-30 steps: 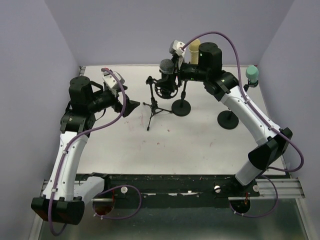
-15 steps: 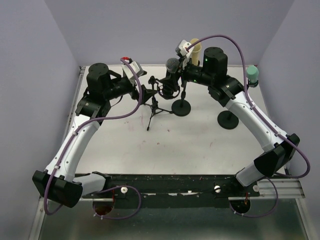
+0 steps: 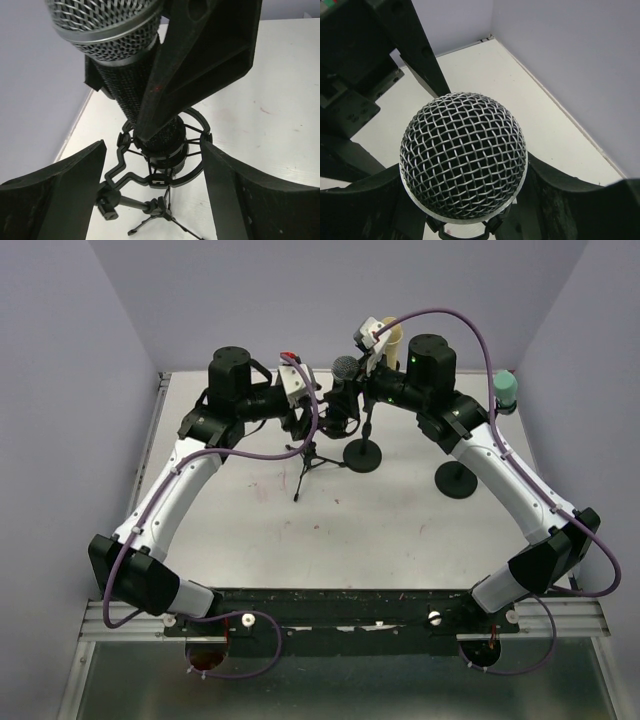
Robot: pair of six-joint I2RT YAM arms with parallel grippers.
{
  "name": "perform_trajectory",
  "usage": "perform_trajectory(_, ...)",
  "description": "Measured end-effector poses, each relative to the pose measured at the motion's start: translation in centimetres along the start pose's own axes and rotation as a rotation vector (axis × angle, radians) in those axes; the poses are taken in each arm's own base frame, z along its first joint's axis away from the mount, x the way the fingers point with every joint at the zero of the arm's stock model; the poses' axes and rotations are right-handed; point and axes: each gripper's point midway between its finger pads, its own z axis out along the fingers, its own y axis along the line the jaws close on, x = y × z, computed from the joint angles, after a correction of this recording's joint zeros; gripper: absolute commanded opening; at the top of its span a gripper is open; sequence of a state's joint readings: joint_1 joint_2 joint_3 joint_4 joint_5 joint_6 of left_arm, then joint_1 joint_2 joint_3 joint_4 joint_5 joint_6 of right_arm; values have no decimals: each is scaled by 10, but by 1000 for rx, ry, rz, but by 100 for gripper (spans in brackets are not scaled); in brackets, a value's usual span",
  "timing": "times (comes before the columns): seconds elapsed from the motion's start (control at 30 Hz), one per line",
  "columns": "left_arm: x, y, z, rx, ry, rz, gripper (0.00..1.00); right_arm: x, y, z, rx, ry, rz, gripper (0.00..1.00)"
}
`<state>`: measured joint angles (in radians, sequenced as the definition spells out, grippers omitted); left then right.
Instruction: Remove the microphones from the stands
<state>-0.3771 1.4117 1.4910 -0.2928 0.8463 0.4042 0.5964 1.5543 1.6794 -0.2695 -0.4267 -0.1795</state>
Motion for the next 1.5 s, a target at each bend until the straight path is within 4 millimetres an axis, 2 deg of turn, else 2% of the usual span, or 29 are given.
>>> perform_trajectory(0.13,11,-8,11,31,9,-13,87,-1,0,0,1,-4,5,67)
perform_trajectory(0.37,28,-9,20,50,33,6,87,0,-2,1,13,-2,14,80)
perform_trajectory(0.43,35,-10,20,54,43,11,86,2,-3,1,19,0,16,80)
perform_trajectory(0.53,38,-10,21,57,49,17,84,10,-3,2,20,15,23,74)
perform_trajectory(0.67,39,-10,21,57,49,21,82,26,-1,4,16,48,41,75)
perform_trajectory(0.8,42,-9,23,59,52,17,81,34,-2,5,27,63,48,74)
perform_trajectory(0.87,43,-8,25,59,52,18,80,34,-3,5,34,65,48,67)
perform_trajectory(1.0,43,-7,25,57,51,20,78,32,-4,4,38,58,45,33)
perform_trajectory(1.27,44,-5,28,45,58,29,75,32,-5,3,57,58,45,23)
perform_trajectory(1.47,45,-4,28,45,67,50,76,30,-4,2,59,53,52,1)
perform_trajectory(1.5,45,-3,29,41,72,54,75,29,-4,2,59,51,57,1)
